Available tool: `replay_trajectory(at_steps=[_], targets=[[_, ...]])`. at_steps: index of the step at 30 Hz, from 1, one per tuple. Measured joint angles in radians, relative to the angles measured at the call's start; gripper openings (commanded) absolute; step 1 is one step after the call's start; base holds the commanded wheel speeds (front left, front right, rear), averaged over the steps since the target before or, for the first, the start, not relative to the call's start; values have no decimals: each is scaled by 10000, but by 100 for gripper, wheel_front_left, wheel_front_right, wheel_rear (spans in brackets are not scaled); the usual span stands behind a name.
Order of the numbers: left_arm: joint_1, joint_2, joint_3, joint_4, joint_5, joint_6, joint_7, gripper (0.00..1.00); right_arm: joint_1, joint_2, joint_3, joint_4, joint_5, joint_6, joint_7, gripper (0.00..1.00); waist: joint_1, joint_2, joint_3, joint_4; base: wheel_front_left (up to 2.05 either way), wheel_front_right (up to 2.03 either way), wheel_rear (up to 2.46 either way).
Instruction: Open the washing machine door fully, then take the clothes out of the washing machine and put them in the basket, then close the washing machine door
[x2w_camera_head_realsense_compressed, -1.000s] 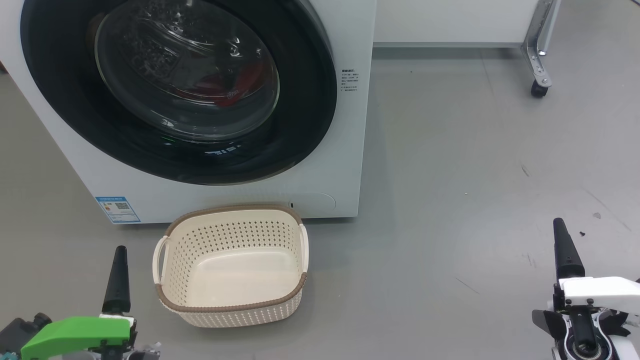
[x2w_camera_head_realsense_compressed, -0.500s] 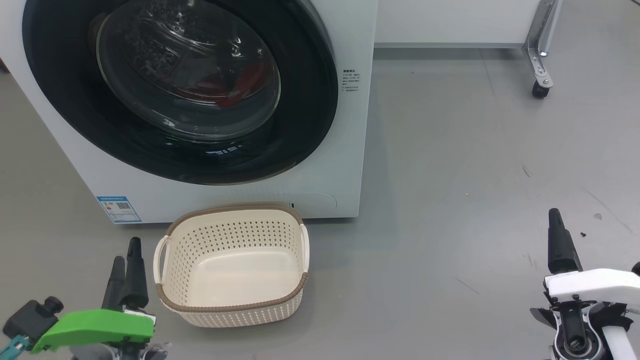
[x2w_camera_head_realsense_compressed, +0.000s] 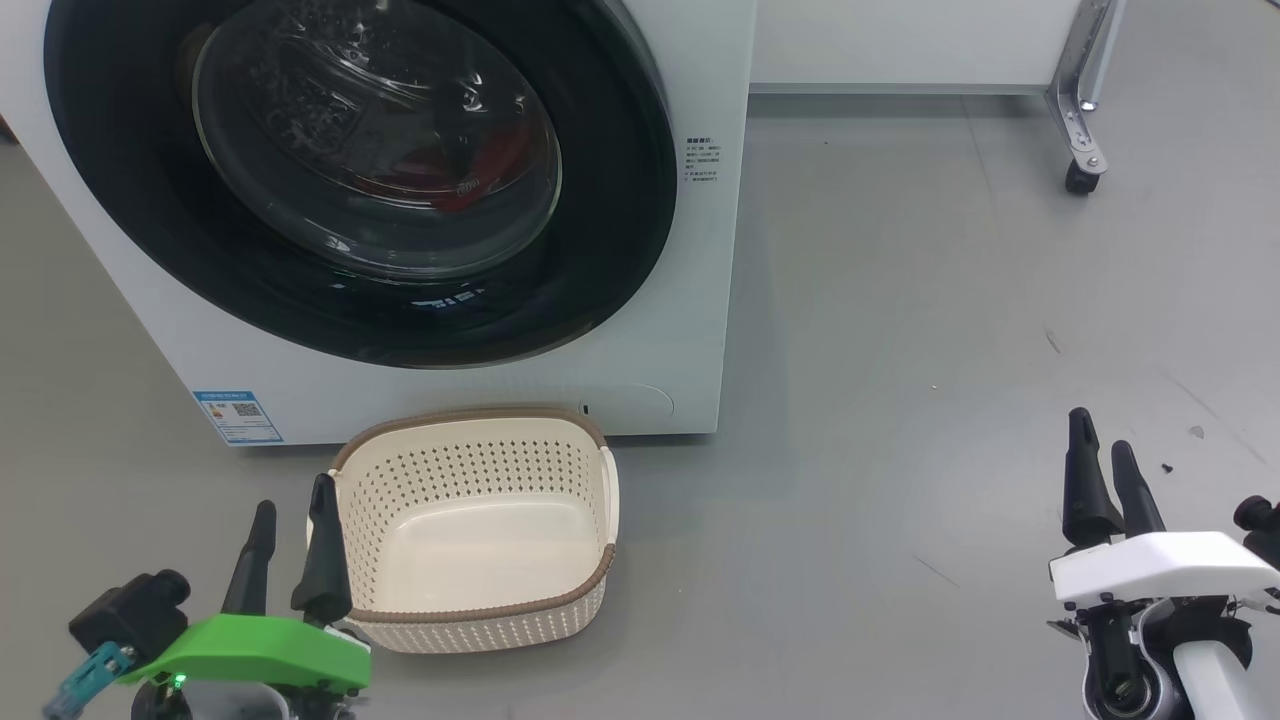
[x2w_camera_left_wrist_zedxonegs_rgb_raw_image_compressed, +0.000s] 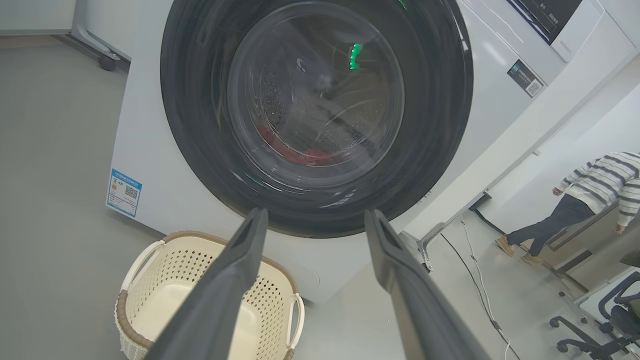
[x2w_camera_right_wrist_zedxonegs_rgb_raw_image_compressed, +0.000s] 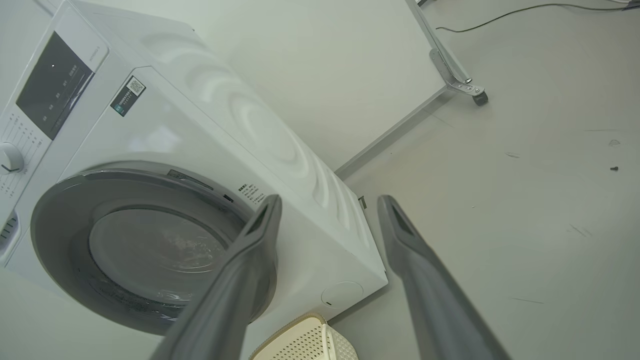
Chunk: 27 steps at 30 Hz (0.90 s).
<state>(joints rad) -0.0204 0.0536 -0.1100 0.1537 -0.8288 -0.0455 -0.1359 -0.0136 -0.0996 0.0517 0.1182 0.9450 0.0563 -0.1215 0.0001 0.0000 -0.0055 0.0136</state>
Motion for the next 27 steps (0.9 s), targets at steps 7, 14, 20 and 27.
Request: replay_trajectory(at_steps=[7,14,20,27], targets=[[0,0,-332,29,1269,236,-167,100,1,-205,341,13,-1037,-205,-178,100,0,0,0,5,0,0,0],[3,6,-702,221,2778,594,-330,100,1,-341,698,27,-2205,-428,-341,100,0,0,-13,11,0,0,0],[6,-2,-855,370,3720,826,-430,100,-2,-362,972,27,-2987,-600,-454,100,0,0,-29,13,0,0,0],[17,-21,-880,711,4337,1032,-606,100,-2,-389,1256,105,-3814,-723,-617,100,0,0,-58,24,0,0,0]])
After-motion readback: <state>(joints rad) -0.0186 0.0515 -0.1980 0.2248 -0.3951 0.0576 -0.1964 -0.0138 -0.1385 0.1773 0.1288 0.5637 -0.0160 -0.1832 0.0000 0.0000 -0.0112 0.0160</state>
